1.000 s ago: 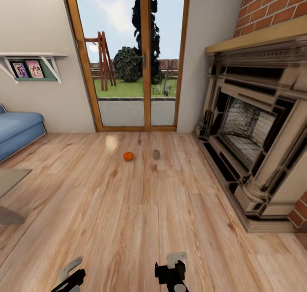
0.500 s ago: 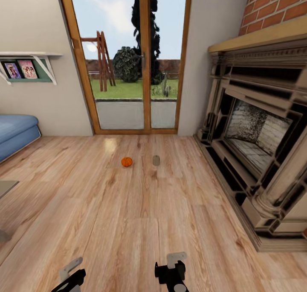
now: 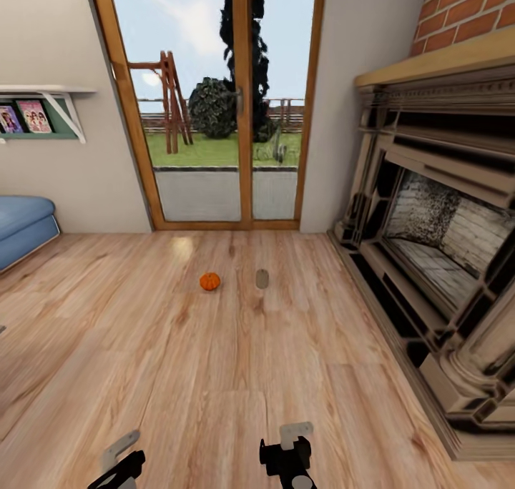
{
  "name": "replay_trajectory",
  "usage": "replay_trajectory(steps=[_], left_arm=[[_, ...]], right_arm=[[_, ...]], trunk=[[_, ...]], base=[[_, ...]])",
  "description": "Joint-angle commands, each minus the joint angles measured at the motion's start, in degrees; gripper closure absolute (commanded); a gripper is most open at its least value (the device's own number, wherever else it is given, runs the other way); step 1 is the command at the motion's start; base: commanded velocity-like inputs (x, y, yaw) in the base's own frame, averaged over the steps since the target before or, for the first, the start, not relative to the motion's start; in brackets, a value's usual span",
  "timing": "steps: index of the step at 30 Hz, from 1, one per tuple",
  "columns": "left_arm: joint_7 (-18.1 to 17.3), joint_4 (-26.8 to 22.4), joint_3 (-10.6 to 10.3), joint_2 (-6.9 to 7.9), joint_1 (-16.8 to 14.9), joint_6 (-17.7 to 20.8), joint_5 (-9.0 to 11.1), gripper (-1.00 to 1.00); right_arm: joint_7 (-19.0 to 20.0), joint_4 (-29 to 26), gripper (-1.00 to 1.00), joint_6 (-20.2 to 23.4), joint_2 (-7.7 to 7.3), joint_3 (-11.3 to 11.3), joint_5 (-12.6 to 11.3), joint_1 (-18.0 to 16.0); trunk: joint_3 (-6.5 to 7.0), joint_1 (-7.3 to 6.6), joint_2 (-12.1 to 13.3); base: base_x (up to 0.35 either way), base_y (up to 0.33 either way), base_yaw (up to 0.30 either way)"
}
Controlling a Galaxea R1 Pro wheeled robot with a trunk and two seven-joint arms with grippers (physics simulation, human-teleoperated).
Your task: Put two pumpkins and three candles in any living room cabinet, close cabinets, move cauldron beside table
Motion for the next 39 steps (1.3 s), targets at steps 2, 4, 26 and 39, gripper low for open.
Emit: replay_trajectory(steps=[2,4,26,39], left_arm=[[0.16,-0.01,-0.15,0.02,-0.02,-0.11,0.15,-1.0],[0.16,-0.01,-0.15,0.02,-0.02,-0.11,0.15,-1.0],[0.16,-0.03,-0.15,0.2,-0.02,-0.62,0.49,-1.0],[-0.9,-2.35,-0.02,4.61,-0.32,10.9,0.42,-1.0]], right_arm=[[-0.31,0.08,-1.0,-0.39,0.0,0.49,-0.61,-0.08],[-0.31,0.08,-1.0,-0.39,0.0,0.49,-0.61,-0.08],[-0.34,0.08,-1.0,-0.39,0.0,0.49,-0.61,-0.08],[-0.34,0.02,-1.0,-0.39,0.0,0.4,-0.61,-0.08]], trunk=[[-0.05,0.02,-0.02],[-0.05,0.02,-0.02],[-0.05,0.02,-0.02],[-0.05,0.02,-0.02]], base=[[0.313,0.0,0.0],[0.313,0.0,0.0],[0.313,0.03,0.0],[0.302,0.014,0.0]])
